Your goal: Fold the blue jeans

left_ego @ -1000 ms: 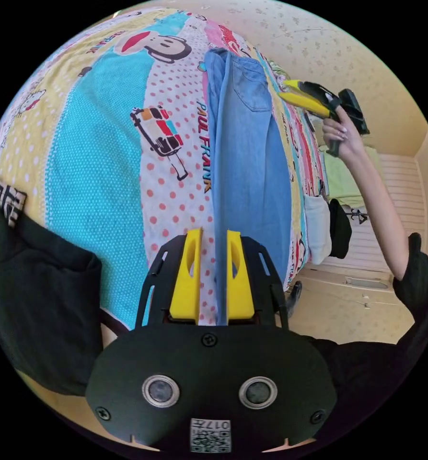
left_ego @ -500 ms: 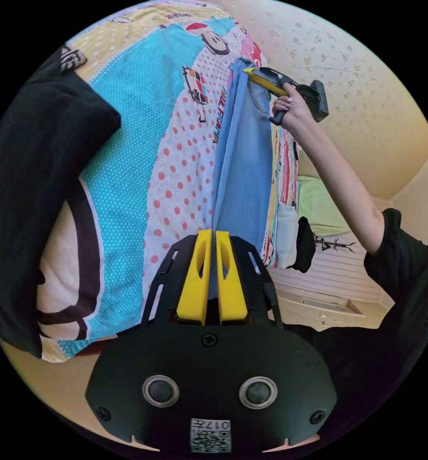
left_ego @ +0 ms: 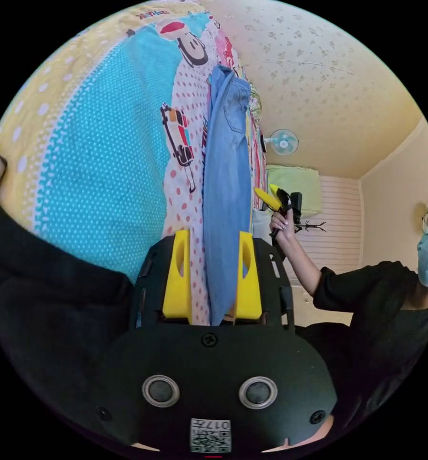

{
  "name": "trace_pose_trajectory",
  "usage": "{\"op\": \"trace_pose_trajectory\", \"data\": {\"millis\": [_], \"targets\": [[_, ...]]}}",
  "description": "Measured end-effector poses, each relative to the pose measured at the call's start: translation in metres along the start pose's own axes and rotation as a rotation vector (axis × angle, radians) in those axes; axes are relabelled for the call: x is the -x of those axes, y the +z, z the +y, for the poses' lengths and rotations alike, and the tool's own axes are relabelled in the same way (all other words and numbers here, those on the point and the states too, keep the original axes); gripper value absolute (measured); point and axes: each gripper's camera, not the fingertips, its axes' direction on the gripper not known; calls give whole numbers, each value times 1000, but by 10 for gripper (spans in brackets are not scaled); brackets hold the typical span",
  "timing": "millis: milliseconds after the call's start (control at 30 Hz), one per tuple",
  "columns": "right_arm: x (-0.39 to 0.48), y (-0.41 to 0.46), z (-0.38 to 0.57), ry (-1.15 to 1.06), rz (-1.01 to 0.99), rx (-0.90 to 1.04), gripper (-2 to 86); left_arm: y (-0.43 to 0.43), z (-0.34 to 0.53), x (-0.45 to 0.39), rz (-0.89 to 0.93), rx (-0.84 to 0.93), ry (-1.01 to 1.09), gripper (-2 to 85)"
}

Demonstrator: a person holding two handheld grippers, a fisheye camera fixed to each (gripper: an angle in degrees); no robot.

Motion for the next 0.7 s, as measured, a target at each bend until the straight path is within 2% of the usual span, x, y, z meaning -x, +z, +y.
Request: {"op": "trace_pose_trajectory", "data": {"millis": [133, 267, 400, 533, 600, 667, 700], "targets": [[-28, 3, 78, 85, -147, 79, 171, 26, -2, 6, 15, 111, 30, 97], [-25, 14, 115, 119, -270, 6, 153, 49, 0, 5, 8, 154, 51, 78], [-23, 33, 105, 99, -441, 34, 117, 84, -6, 9, 54, 231, 58, 40], [-8, 65, 83, 41, -537, 277, 30, 109, -4, 13, 135, 294, 36, 11], [-1, 56, 83, 29, -568, 303, 14, 105, 6, 7, 122, 276, 41, 4], [9, 28, 94, 3, -632, 274, 4, 96, 21, -1, 204, 237, 68, -1], [12, 20, 98, -3, -654, 268, 3, 91, 32, -10, 302, 223, 95, -4]]}}
